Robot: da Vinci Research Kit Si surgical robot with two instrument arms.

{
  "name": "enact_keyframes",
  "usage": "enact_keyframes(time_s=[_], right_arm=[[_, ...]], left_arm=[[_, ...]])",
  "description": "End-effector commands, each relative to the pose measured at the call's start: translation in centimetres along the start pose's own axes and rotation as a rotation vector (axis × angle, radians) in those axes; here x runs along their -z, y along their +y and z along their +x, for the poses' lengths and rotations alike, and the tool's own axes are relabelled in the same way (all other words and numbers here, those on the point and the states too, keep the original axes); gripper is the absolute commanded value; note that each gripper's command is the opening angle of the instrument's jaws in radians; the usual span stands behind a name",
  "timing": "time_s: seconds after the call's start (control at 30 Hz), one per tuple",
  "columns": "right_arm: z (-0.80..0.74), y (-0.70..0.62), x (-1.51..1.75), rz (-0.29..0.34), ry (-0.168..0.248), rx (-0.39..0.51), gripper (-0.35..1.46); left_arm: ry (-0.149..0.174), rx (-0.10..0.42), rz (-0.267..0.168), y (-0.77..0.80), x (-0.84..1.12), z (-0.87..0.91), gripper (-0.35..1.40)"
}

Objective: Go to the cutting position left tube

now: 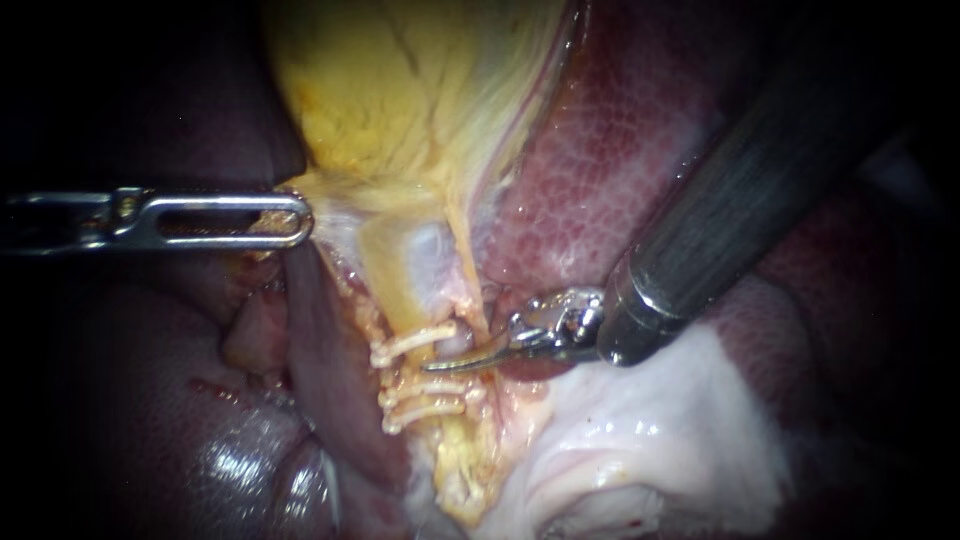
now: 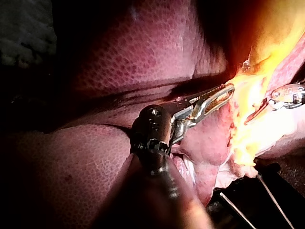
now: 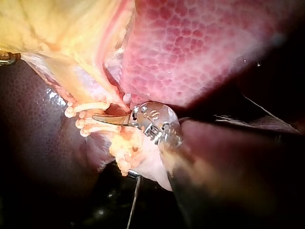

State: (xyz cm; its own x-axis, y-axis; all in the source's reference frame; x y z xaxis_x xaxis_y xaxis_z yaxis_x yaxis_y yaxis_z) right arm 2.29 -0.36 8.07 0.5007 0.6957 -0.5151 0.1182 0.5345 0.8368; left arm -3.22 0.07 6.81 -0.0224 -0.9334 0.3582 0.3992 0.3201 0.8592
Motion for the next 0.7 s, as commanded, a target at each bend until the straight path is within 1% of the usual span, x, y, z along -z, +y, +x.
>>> enact_keyframes(time_s=[0.03,0.53,0.67,0.7], right_arm=[[0.0,0.0,0.0,0.0,0.0,0.0,-0.35],[-0.02,-0.01,0.04,0.002,-0.001,0.0,-0.35],[-0.04,-0.08,0.16,0.008,-0.003,0.001,-0.35],[-0.04,-0.09,0.19,0.01,-0.004,0.001,-0.3]], left_arm=[[0.0,0.0,-0.001,0.0,0.0,0.0,-0.35],[0.0,0.0,0.0,0.0,0.01,0.0,-0.35],[0.001,0.0,0.0,0.0,0.02,-0.01,-0.35],[0.001,0.0,0.001,0.0,0.03,-0.01,-0.35]])
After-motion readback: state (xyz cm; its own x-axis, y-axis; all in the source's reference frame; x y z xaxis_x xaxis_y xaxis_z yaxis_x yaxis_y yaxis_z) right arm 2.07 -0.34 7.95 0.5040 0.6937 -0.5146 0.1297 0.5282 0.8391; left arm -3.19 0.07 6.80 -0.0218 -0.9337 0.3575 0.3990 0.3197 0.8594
